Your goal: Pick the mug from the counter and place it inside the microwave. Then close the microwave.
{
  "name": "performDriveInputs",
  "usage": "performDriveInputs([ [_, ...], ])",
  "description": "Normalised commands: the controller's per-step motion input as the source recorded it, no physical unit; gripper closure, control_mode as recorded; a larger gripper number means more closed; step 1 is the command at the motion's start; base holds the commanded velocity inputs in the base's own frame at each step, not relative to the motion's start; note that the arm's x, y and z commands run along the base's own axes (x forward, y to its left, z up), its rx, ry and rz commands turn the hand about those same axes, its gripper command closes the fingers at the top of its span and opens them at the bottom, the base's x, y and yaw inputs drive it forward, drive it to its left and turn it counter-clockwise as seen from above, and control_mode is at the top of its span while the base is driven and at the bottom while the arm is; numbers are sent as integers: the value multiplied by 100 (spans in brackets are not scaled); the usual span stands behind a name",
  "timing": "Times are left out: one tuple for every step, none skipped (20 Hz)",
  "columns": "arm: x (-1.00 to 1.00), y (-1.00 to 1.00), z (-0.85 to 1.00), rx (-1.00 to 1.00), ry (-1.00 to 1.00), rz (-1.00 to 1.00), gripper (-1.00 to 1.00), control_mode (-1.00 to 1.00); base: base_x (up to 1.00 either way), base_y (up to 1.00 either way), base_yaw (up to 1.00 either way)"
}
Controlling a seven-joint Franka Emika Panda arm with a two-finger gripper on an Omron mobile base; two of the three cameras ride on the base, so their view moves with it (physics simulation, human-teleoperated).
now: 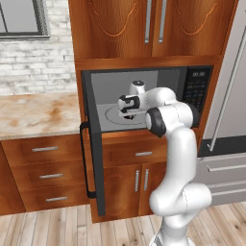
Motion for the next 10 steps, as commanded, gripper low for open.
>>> performDriveInputs([
  [11,0,-26,0,1,0,100,-100,0,0,0],
  [14,0,-26,0,1,0,100,-100,0,0,0],
  [14,0,-26,0,2,0,100,-100,0,0,0],
  [15,0,-27,0,2,0,100,-100,0,0,0],
  [11,0,-23,0,2,0,100,-100,0,0,0],
  [11,0,-24,0,2,0,100,-100,0,0,0],
  [5,0,-24,0,2,0,100,-100,0,0,0],
  [4,0,-24,0,3,0,100,-100,0,0,0],
  [0,0,-4,0,5,0,100,-100,0,0,0],
  [0,0,0,0,0,0,100,-100,0,0,0],
])
